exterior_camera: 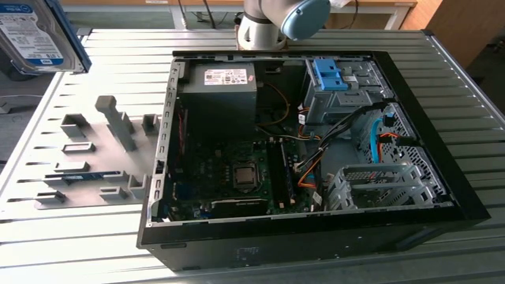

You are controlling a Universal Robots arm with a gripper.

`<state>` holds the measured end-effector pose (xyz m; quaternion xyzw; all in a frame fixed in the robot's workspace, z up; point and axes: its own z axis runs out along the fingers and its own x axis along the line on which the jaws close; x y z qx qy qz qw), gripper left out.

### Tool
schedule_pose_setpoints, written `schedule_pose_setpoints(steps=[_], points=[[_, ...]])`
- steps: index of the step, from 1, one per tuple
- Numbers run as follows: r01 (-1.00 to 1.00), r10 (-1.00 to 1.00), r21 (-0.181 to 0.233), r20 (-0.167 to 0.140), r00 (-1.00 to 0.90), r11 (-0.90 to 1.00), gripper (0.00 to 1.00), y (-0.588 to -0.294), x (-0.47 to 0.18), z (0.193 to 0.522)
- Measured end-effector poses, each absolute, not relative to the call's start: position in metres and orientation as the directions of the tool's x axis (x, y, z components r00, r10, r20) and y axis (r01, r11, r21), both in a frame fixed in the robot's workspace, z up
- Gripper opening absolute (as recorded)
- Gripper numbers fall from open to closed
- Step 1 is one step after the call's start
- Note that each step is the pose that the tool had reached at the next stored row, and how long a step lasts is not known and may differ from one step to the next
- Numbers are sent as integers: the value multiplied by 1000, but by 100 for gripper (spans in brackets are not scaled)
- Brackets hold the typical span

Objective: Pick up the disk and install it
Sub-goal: 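Pick up the disk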

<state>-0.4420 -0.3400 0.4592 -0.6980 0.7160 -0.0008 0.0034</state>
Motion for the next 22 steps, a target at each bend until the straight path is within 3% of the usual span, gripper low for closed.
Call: schedule_pose_setpoints(steps=[15, 22], points=[[-1000, -1000, -8, -4, -25, 26, 37, -340, -442, 494], [-1000, -1000, -9, -4, -25, 26, 37, -340, -441, 495]])
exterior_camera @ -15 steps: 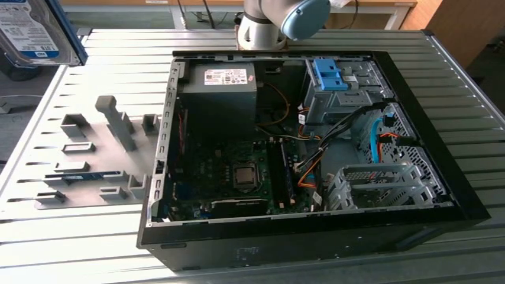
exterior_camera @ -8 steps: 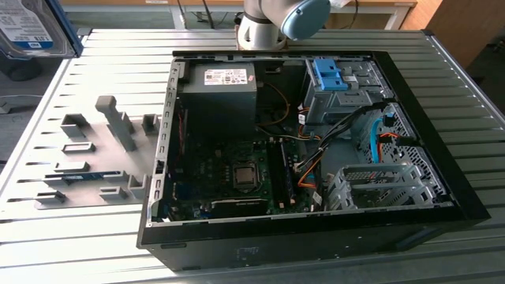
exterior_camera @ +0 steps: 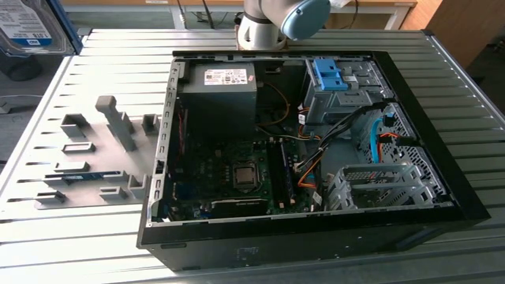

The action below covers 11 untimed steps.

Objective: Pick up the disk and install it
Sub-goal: 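Pick up the disk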

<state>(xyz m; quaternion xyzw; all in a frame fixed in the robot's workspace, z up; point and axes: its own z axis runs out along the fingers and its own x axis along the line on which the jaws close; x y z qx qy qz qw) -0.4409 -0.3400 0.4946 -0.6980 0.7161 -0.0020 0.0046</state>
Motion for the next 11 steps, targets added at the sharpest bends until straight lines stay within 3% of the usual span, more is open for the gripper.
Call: schedule_pose_setpoints(steps=[11], points=[[-1000, -1000, -9, -4, -25, 26, 37, -340, -422, 495]])
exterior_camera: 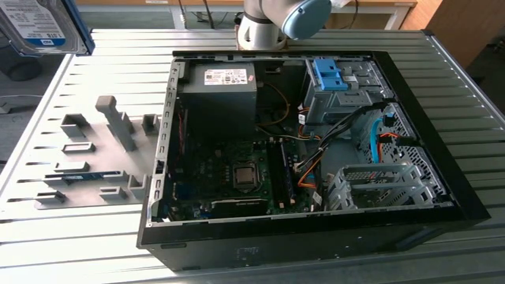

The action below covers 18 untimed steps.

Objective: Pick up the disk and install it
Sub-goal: 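Pick up the disk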

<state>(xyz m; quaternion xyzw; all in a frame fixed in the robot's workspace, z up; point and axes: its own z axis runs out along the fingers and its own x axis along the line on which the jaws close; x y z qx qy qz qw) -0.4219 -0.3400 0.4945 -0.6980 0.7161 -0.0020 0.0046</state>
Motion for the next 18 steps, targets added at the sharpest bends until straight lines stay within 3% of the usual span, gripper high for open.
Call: schedule_pose_setpoints(steps=[18], points=[[-1000, -1000, -9, -4, -25, 25, 37, -340, -422, 495]])
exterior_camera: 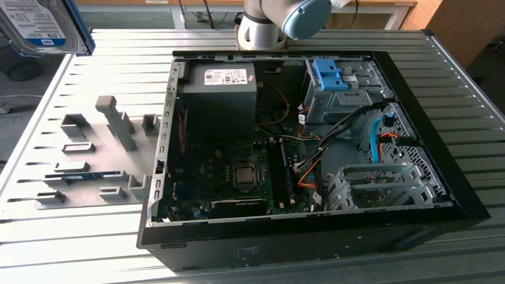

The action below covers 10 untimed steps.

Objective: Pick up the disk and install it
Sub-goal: 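Pick up the disk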

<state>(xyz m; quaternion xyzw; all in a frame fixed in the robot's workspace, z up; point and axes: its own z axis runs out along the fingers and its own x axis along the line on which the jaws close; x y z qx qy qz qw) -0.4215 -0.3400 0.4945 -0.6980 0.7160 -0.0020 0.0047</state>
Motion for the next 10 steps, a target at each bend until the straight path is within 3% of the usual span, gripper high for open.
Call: schedule_pose_setpoints(steps=[10], points=[[-1000, -1000, -11, -4, -25, 26, 37, -341, -407, 494]])
